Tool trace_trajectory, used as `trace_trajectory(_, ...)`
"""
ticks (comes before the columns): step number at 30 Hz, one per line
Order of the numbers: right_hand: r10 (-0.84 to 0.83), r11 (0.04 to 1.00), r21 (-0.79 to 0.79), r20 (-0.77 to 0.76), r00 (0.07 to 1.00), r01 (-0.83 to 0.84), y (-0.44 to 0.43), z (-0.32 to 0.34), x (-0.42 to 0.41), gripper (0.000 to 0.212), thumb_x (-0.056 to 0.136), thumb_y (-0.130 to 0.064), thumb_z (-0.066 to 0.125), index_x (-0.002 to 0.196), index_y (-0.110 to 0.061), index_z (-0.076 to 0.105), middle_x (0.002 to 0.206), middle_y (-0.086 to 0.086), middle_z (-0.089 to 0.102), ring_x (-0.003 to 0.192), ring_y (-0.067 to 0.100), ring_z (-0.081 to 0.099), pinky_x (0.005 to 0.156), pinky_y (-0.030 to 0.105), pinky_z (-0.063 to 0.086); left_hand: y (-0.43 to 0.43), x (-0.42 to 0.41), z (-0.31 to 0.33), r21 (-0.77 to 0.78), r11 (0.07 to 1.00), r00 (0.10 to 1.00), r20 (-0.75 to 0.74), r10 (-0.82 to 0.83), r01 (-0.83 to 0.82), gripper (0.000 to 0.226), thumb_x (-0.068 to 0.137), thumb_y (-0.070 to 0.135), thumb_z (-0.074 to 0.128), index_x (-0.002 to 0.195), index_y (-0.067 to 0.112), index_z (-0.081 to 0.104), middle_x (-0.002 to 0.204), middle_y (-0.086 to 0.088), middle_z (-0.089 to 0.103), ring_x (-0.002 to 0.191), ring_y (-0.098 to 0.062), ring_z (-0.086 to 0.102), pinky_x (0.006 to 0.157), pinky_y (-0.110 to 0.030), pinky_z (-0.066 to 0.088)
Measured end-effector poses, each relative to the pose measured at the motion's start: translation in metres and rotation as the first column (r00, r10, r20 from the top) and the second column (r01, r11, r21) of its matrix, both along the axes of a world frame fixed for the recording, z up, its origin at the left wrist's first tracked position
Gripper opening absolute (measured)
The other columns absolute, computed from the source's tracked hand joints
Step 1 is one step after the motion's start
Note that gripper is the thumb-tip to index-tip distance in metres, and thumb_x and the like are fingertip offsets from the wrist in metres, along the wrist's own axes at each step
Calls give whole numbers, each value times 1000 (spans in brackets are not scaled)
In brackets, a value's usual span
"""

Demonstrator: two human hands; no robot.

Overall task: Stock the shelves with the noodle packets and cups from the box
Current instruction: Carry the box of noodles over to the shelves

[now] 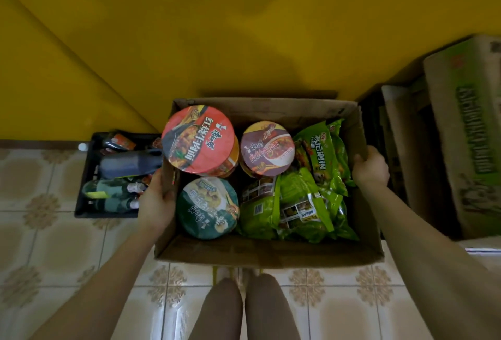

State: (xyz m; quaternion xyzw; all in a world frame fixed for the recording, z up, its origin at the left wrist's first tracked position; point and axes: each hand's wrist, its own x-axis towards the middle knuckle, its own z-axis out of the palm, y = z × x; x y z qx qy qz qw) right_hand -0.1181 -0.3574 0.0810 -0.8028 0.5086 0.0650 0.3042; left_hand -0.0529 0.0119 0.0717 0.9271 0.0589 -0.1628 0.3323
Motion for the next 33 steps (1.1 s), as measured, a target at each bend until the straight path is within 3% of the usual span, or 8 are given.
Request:
trace_trajectory(7, 48, 999, -13, 12, 999, -48, 29, 100, -26, 39, 97, -18, 42, 134, -8, 40, 130, 21, 51, 117, 40, 50, 99, 47, 42, 33, -19, 103, 36, 998, 997, 53, -47, 45, 49, 86, -7, 50, 134, -2, 39, 114, -31, 59, 105, -49, 53, 73, -39, 38)
trace_trajectory(11, 101, 992, -79, 34, 994, -98, 50, 152, -54, 38, 96, -19, 43, 132, -9, 43, 128, 21, 53, 117, 40, 50, 95, 43, 41, 58, -31, 156, 30, 993, 988, 101, -113, 110, 50, 85, -8, 50, 134, -2, 40, 121, -28, 57, 110, -46, 52, 84, -43, 42)
trace_trajectory(17, 52, 992, -127, 215, 975, -24, 86, 222, -126, 39, 92, -21, 48, 129, -9, 46, 121, 18, 59, 100, 40, 62, 90, 53, 49, 96, -62, 237, 45, 978, 955, 208, -209, 204, 48, 85, -4, 54, 131, -2, 41, 128, -26, 52, 118, -41, 48, 90, -41, 39)
trace_trajectory(19, 5, 993, -114, 273, 962, 28, 94, 247, -154, 42, 91, -19, 50, 132, -9, 45, 122, 16, 60, 83, 32, 69, 80, 46, 56, 108, -75, 263, 44, 966, 936, 240, -256, 253, 48, 83, -4, 56, 130, -1, 43, 126, -26, 54, 116, -41, 49, 90, -41, 40)
trace_trajectory(22, -39, 990, -117, 317, 948, 80, 107, 291, -195, 37, 93, -13, 50, 130, -9, 48, 111, 13, 60, 35, 9, 59, 43, 22, 53, 119, -96, 305, 20, 952, 912, 279, -300, 307, 46, 82, -7, 55, 126, -1, 47, 123, -25, 56, 114, -40, 50, 88, -40, 40)
trace_trajectory(27, -85, 971, -176, 378, 922, 162, 127, 349, -265, 36, 92, -8, 49, 128, -6, 51, 99, 10, 59, 62, 29, 61, 67, 40, 56, 116, -134, 359, -9, 924, 882, 302, -361, 381, 42, 82, -5, 54, 122, 4, 50, 118, -22, 59, 110, -37, 53, 78, -34, 38)
trace_trajectory(30, -110, 958, -198, 405, 907, 205, 121, 364, -307, 32, 90, -7, 51, 122, -6, 56, 94, 12, 61, 48, 22, 57, 40, 29, 52, 103, -155, 376, -13, 904, 864, 302, -404, 427, 37, 81, -5, 54, 117, 5, 53, 116, -21, 60, 108, -36, 54, 75, -33, 38)
trace_trajectory(33, -148, 945, -205, 431, 890, 256, 112, 377, -354, 31, 90, -5, 50, 120, -1, 56, 97, 20, 63, 37, 21, 55, 29, 21, 43, 78, -179, 394, 5, 874, 829, 313, -463, 487, 47, 80, -8, 55, 126, 1, 49, 123, -21, 57, 113, -37, 52, 86, -37, 42)
